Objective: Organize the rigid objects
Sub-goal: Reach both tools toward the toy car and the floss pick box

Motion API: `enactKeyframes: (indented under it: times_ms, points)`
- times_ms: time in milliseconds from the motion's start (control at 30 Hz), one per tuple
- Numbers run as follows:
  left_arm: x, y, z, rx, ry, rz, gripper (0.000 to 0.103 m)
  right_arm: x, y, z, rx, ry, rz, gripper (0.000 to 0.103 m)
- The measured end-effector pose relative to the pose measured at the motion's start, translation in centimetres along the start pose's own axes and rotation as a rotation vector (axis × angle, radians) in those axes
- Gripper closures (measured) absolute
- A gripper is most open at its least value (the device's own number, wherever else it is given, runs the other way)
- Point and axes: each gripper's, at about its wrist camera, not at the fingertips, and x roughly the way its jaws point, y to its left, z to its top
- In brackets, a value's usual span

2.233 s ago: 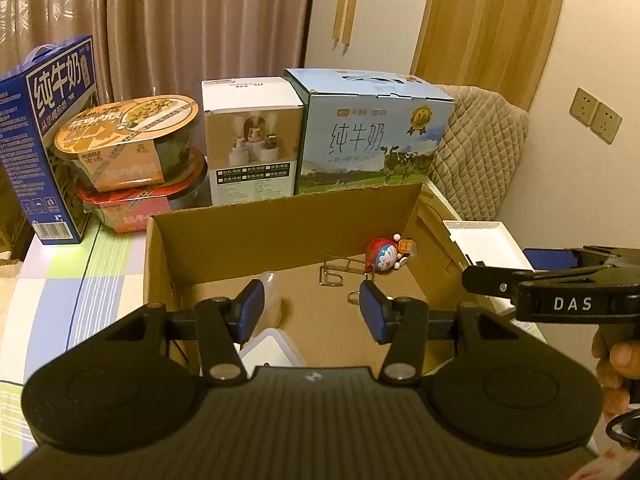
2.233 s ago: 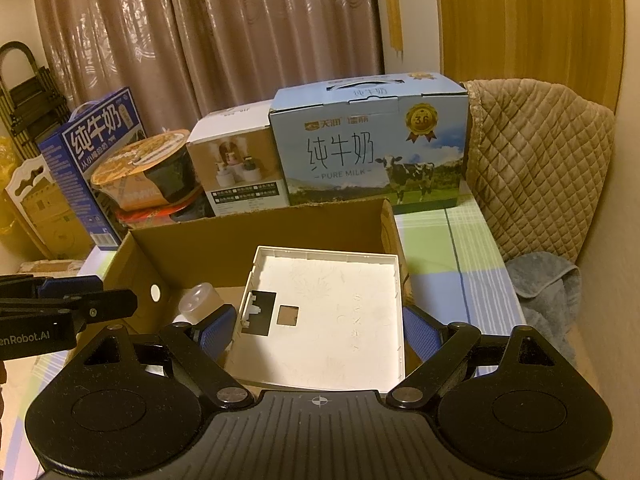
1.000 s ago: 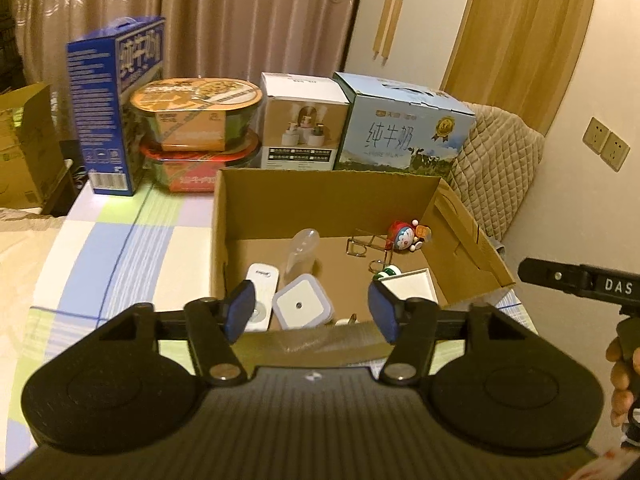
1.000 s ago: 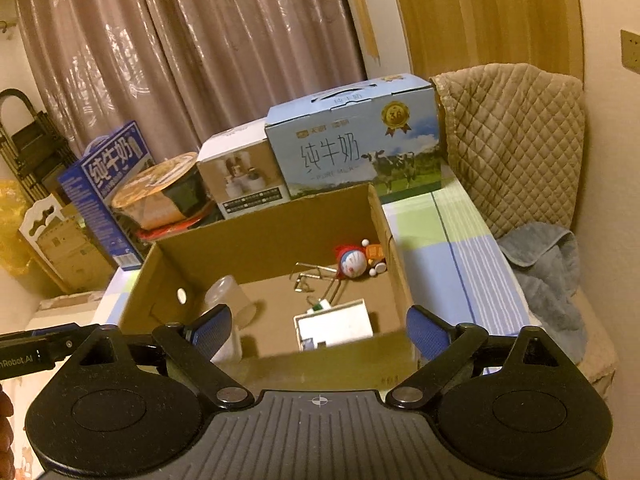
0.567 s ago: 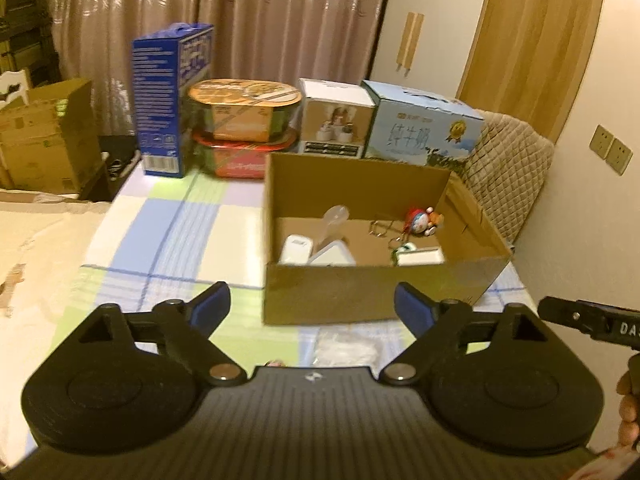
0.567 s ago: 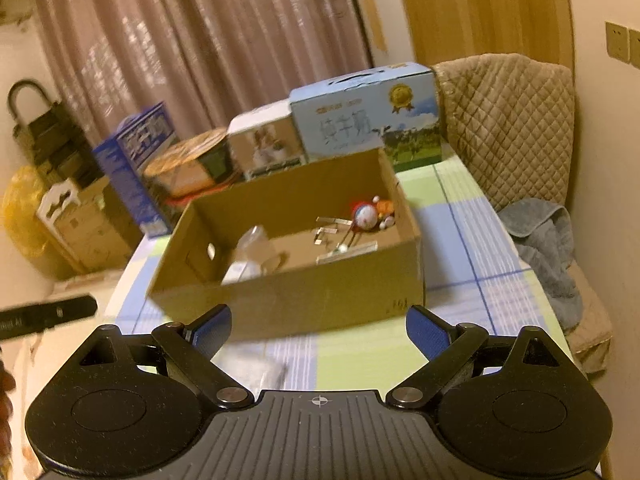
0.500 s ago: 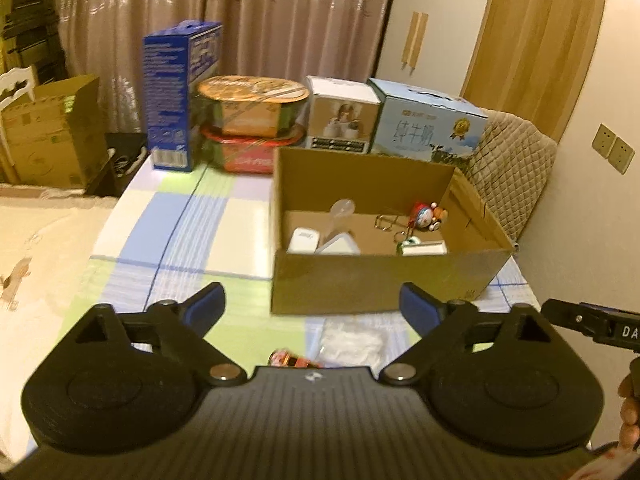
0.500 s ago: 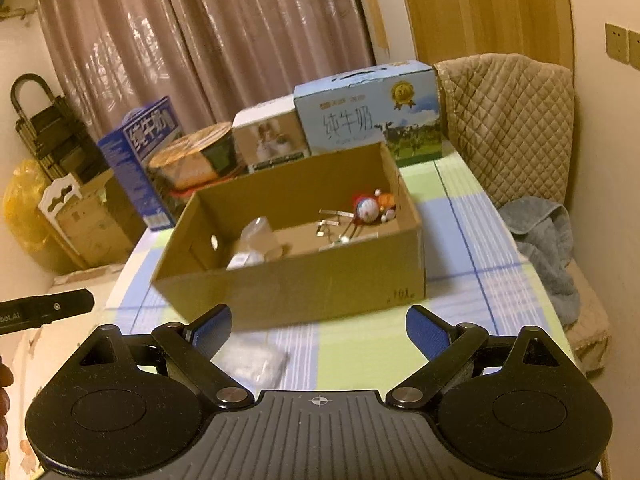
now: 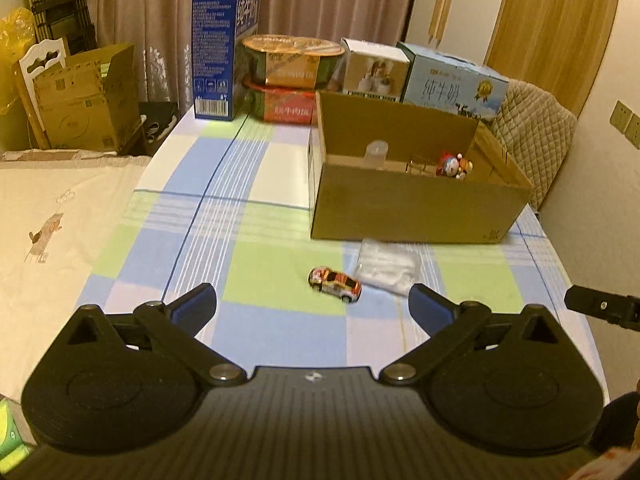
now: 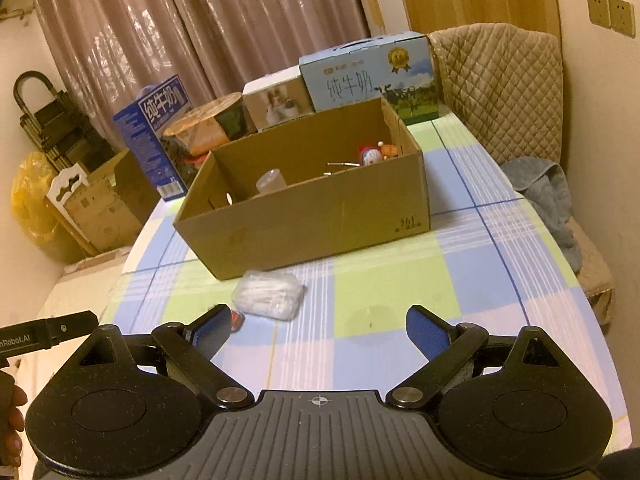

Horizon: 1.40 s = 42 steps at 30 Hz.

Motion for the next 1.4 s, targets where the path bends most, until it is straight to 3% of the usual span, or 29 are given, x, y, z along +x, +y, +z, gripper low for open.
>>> enactKeyframes:
  times_ms: [833,1167,1400]
  points:
    - [2.0,-0.8,-1.4,0.080,0.065,-0.038,0.001,1.5,-0.3,-1.2,-0.036,0.064,-0.006,0.012]
    - [5.8,-0.7,-0.1,0.300,0.095,-0.157,0.001,6.0,0.9,-0.7,-0.315,0.137,0.049,0.012]
    - [10.6,-0.7,0.4,0.412,0.147,-0.180,0.001,10.9,1.4,-0.3,-0.504,0.159,0.106,0.012]
